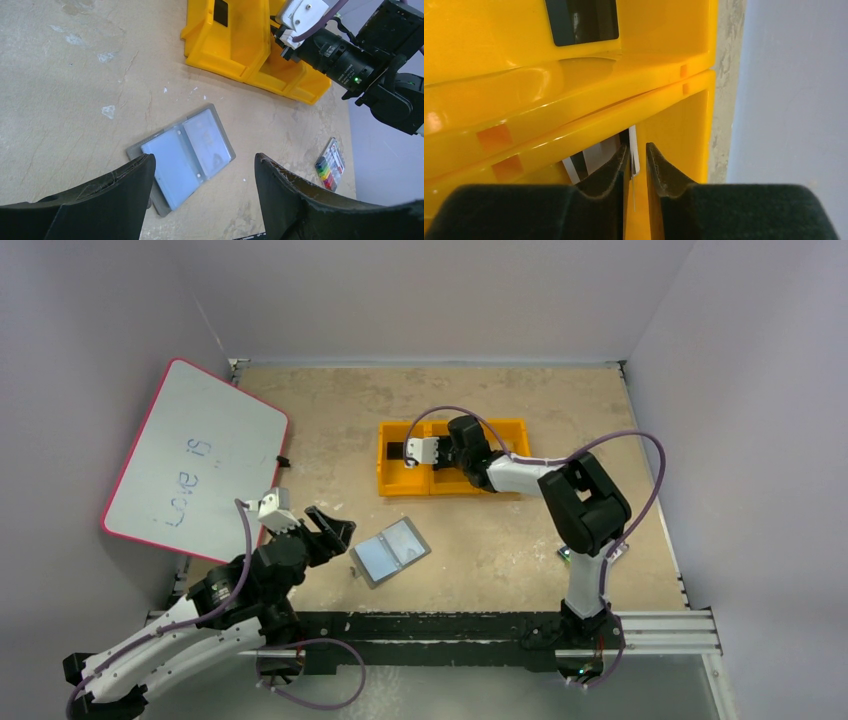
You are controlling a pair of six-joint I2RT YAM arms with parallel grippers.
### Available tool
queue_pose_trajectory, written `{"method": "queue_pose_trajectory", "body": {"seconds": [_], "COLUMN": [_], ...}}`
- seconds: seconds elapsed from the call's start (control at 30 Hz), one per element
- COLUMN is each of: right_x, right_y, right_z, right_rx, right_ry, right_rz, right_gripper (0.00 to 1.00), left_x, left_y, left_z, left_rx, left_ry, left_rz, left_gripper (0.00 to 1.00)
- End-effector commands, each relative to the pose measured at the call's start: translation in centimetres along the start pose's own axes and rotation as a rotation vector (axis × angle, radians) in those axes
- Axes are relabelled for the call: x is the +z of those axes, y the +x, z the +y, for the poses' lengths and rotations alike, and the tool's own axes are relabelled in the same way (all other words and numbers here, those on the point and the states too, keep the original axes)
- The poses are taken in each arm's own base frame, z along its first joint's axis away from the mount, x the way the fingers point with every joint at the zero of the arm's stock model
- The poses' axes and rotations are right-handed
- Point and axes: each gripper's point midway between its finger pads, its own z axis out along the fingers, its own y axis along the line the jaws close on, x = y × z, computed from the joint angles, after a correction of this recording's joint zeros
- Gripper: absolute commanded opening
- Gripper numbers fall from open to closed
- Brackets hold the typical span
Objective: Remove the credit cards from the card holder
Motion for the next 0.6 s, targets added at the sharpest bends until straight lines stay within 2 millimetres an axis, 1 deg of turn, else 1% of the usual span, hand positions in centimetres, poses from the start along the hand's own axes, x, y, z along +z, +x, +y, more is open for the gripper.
{"method": "queue_pose_trajectory", "body": {"seconds": [0.0,0.07,0.13,0.23,0.33,0.4,0.43,0.5,0.57], "right_x": [-0.6,-1.0,-1.5,-2.4,-3.5,-4.3,-4.7,-5.6,-6.8], "right_y": [-1.1,-1.5,-2.0,-2.3,-2.9,-3.3,-3.6,-3.5,-3.8], "right_z": [-2.5,-2.6,-2.7,-2.8,-3.3,-3.5,-3.8,-4.4,-5.8], "right_rx": [-0.005,0.018,0.034,0.043,0.073,0.080,0.098,0.105,0.145], "right_ry": [0.045,0.031,0.019,-0.016,-0.008,-0.007,0.000,0.025,0.087], "right_rz": [-0.034,-0.049,-0.064,-0.062,-0.081,-0.096,-0.111,-0.102,-0.113], "right_gripper": [0.22,0.23,0.27,0.28,0.39,0.40,0.40,0.41,0.42], "left_x": [-0.6,-0.7,-0.7,-0.7,-0.6,-0.5,-0.4,-0.3,0.0], "left_y": [-1.5,-1.5,-1.5,-1.4,-1.3,-1.2,-1.1,-0.8,-0.3], "left_z": [-1.1,-1.2,-1.2,-1.3,-1.4,-1.4,-1.5,-1.8,-2.1], "left_rx": [-0.023,-0.023,-0.023,-0.022,-0.028,-0.028,-0.028,-0.030,-0.026], "left_ry": [0.031,0.032,0.033,0.032,0.034,0.035,0.036,0.043,0.046], "left_rz": [-0.033,-0.032,-0.032,-0.026,-0.022,-0.018,-0.015,-0.002,0.014], "left_gripper": [0.72,0.72,0.72,0.72,0.72,0.72,0.72,0.72,0.72]}}
